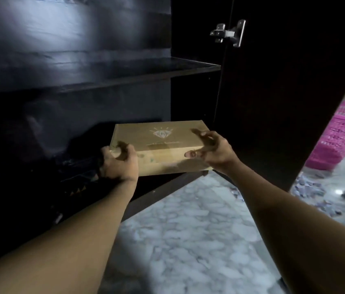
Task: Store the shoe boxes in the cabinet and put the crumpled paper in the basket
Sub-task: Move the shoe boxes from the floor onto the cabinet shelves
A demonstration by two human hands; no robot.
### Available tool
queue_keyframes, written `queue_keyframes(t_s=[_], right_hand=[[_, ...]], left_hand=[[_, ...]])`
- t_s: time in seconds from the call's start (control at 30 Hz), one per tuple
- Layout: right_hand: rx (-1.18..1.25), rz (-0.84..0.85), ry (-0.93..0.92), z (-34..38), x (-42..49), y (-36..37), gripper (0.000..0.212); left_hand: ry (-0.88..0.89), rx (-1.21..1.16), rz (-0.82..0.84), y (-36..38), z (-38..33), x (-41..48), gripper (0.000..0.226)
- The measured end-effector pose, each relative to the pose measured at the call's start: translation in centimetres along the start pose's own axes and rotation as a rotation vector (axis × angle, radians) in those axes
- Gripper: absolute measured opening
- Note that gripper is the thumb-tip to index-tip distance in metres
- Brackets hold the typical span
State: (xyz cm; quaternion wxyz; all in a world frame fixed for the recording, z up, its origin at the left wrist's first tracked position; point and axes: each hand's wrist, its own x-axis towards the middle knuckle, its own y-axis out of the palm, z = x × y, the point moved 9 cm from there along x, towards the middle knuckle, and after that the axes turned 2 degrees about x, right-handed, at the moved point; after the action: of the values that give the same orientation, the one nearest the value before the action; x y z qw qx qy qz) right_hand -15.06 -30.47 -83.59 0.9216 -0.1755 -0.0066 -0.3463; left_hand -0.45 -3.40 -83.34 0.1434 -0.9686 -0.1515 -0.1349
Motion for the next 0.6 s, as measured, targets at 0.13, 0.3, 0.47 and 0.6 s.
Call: queue_keyframes(t_s=[0.13, 0.3, 0.47, 0.6], right_hand=[[0.119, 0.086, -0.049, -0.1, 3.4, 4.6, 0.066], [0.197, 0.141, -0.067, -2.3, 7.0, 10.9, 0.069], [0.234, 0.197, -0.062, -3.4, 8.3, 16.0, 0.072], [0.211, 0.184, -0.095, -3.1, 9.0, 18.3, 0.073]], left_hand=[[-0.053, 0.029, -0.051, -1.7, 2.1, 2.9, 0.075], [-0.108, 0.098, -0.051, -2.7, 5.3, 7.1, 0.051], [-0.148, 0.135, -0.088, -3.8, 8.2, 9.2, 0.060], [-0.185, 0.127, -0.093, -3.5, 10.4, 10.1, 0.050]])
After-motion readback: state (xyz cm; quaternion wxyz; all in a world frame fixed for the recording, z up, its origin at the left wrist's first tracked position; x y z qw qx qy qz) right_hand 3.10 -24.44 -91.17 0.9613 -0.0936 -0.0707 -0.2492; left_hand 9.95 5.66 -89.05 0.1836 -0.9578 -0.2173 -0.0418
